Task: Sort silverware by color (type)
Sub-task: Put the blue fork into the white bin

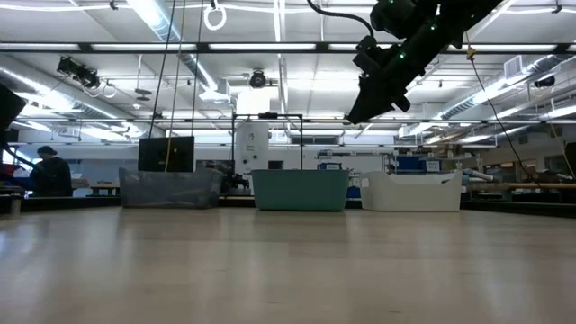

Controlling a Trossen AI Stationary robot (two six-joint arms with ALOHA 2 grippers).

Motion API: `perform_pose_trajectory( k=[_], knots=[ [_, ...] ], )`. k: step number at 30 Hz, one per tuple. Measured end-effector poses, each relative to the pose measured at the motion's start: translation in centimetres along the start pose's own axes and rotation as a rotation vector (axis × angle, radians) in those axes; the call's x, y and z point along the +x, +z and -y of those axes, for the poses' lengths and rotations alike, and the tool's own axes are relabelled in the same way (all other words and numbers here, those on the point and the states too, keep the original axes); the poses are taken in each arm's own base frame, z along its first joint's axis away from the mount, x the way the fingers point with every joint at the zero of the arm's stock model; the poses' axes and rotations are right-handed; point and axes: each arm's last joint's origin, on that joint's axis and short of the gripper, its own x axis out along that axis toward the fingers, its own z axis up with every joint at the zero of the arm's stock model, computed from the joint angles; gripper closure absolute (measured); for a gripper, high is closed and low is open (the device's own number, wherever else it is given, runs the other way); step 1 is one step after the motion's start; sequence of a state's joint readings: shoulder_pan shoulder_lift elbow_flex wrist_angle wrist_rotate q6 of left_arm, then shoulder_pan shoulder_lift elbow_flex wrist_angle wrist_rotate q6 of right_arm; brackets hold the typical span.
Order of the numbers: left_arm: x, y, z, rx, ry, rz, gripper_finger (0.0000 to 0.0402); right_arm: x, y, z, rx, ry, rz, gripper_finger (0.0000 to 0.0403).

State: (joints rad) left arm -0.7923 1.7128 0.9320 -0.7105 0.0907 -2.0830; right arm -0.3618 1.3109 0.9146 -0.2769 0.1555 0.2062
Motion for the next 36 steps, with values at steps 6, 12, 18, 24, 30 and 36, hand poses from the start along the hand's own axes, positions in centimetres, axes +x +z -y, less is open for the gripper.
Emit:
perform_pose_trajectory(
  k=[6, 12, 18, 24, 30, 36],
  knots=[
    [0.6, 0.7, -0.3, 0.001, 0.004, -0.004, 0.0336, 0.0, -0.1, 0.0, -0.002, -0.002, -0.010, 0.0312],
    [0.4, 1.3, 0.0, 0.100, -0.018, 0.010, 0.0389, 0.0, -0.1, 0.0, 0.038, -0.001, -0.011, 0.0312],
    [-1.5, 2.8, 0.3, 0.149, -0.062, 0.124, 0.0396, 0.0, -0.1, -0.4, 0.126, 0.134, -0.037, 0.0311],
    [-5.9, 7.3, 0.3, 0.114, -0.190, 0.374, 0.0396, -0.3, 0.3, -1.6, 0.230, 0.391, -0.065, 0.0311],
    [-10.1, 14.0, 0.8, 0.061, -0.312, 0.720, 0.0396, -0.9, 1.3, -3.4, 0.087, 0.553, 0.069, 0.0309],
    [-13.7, 20.1, 2.9, 0.170, -0.482, 0.988, 0.0396, -1.1, 2.8, -3.9, -0.044, 0.474, 0.301, 0.0309]
  ],
)
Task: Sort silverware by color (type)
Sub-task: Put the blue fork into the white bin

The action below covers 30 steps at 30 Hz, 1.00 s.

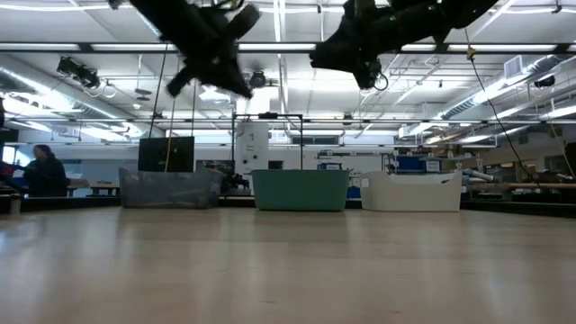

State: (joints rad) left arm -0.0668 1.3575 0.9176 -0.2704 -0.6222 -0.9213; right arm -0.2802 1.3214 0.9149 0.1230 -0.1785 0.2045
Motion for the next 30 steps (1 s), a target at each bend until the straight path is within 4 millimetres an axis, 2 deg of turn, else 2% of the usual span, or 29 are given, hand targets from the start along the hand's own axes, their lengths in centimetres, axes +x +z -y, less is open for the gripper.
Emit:
perform_pose_trajectory(
  k=[6, 11, 20, 25, 30],
  knots=[
    [1.5, 4.6, 0.4, 0.044, -0.128, 0.253, 0.0395, -0.1, 0.6, 0.9, -0.024, -0.104, 0.068, 0.0308],
    [2.1, 6.5, -0.2, 0.020, -0.190, 0.309, 0.0394, 0.0, 1.4, 1.4, -0.060, -0.127, 0.153, 0.0309],
    [3.3, 6.7, -0.1, 0.028, -0.235, 0.322, 0.0395, 2.1, 1.6, 2.7, -0.019, -0.111, 0.280, 0.0309],
    [3.6, 6.6, 0.0, 0.032, -0.235, 0.318, 0.0395, 3.8, 2.6, 2.5, -0.027, -0.048, 0.272, 0.0309],
    [3.7, 6.6, -0.3, 0.038, -0.217, 0.315, 0.0395, 5.2, 3.4, 2.6, -0.023, -0.066, 0.248, 0.0309]
  ],
)
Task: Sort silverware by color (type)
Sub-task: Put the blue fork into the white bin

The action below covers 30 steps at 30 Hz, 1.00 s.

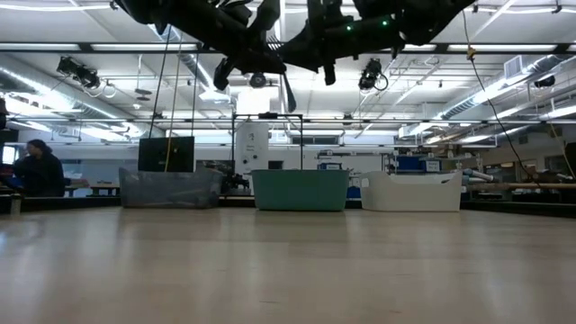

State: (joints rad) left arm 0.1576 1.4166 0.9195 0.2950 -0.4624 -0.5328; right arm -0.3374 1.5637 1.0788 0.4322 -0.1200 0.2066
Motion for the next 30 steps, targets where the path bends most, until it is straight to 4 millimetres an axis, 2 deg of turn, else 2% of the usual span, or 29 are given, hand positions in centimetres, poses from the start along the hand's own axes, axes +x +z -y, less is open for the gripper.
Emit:
perform_pose_trajectory(
  k=[5, 10, 14, 18, 25, 30],
  knots=[
    [0.0, 0.0, -0.1, 0.022, 0.000, -0.004, 0.0396, 0.7, 0.4, 0.1, 0.002, -0.013, -0.011, 0.0317],
    [0.1, -0.2, -0.2, 0.044, 0.001, -0.023, 0.0390, 0.7, 0.2, 0.3, 0.000, -0.085, -0.048, 0.0386],
    [0.3, 0.0, -0.6, 0.043, -0.002, -0.031, 0.0386, 0.6, 0.1, 0.4, -0.028, -0.095, -0.059, 0.0390],
    [0.6, 0.5, -1.1, 0.066, -0.047, -0.043, 0.0365, -0.3, 0.6, 0.5, -0.148, -0.142, -0.105, 0.0395],
    [0.6, 1.5, -1.8, 0.053, -0.080, -0.039, 0.0315, -4.3, 1.3, 3.8, -0.429, -0.464, -0.386, 0.0395],
    [0.3, 2.6, -2.1, 0.038, -0.081, -0.001, 0.0309, -7.1, 0.4, 8.5, -0.399, -0.556, -0.635, 0.0395]
  ],
)
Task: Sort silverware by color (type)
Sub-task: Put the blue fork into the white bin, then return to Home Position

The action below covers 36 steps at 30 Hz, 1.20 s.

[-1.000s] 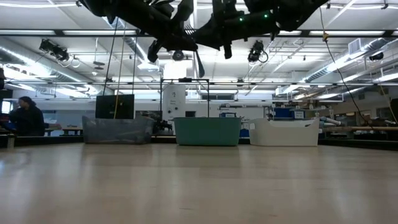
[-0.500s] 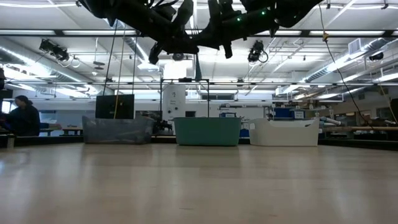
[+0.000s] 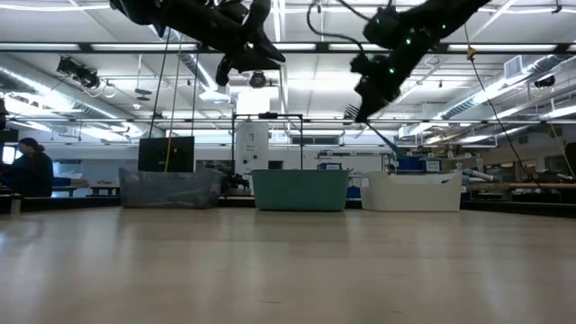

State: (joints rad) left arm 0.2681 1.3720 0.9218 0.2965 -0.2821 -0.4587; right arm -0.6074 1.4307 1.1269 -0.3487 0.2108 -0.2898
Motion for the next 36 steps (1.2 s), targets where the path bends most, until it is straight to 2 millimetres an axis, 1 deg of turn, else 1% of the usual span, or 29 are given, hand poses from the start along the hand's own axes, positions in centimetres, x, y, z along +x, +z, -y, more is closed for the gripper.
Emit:
perform_pose_trajectory(
  k=[5, 8, 11, 16, 19, 21, 24, 27, 29, 32, 34, 36],
  knots=[
    [-0.4, 0.9, -0.7, 0.068, 0.022, 0.020, 0.0308, 2.5, -2.8, 3.2, -0.007, -0.023, -0.140, 0.0395],
    [-0.6, 1.4, -1.1, 0.064, 0.033, 0.039, 0.0308, 3.4, -3.6, 4.6, -0.003, -0.003, -0.156, 0.0393],
    [-0.5, 1.5, -1.5, 0.064, 0.051, 0.037, 0.0308, 4.6, -5.2, 4.9, -0.011, 0.030, -0.268, 0.0381],
    [-0.4, 1.6, -1.8, 0.063, 0.062, 0.039, 0.0308, 5.9, -7.6, 4.9, -0.013, 0.061, -0.459, 0.0345],
    [-0.4, 1.7, -2.0, 0.057, 0.066, 0.042, 0.0308, 6.4, -7.9, 4.8, -0.023, 0.032, -0.491, 0.0326],
    [-0.8, 2.1, -2.2, 0.057, 0.074, 0.040, 0.0308, 6.4, -7.9, 4.8, -0.030, 0.007, -0.494, 0.0318],
    [-2.4, 3.4, -2.0, 0.062, 0.066, 0.068, 0.0308, 5.6, -7.3, 5.0, 0.003, 0.016, -0.474, 0.0313],
    [-4.7, 4.6, -1.9, 0.099, 0.063, 0.077, 0.0308, 4.2, -6.1, 5.3, 0.118, 0.068, -0.382, 0.0314],
    [-6.6, 5.6, -1.8, 0.135, 0.056, 0.096, 0.0308, 2.8, -5.1, 5.4, 0.203, 0.149, -0.296, 0.0314],
    [-9.4, 6.8, -1.9, 0.166, 0.050, 0.115, 0.0308, 0.4, -3.5, 5.6, 0.280, 0.268, -0.138, 0.0314],
    [-11.0, 7.1, -2.1, 0.183, 0.055, 0.105, 0.0308, -1.2, -2.6, 5.8, 0.310, 0.305, -0.034, 0.0314],
    [-12.6, 7.3, -2.3, 0.203, 0.061, 0.091, 0.0308, -2.7, -2.0, 6.1, 0.338, 0.301, 0.068, 0.0314]
  ],
)
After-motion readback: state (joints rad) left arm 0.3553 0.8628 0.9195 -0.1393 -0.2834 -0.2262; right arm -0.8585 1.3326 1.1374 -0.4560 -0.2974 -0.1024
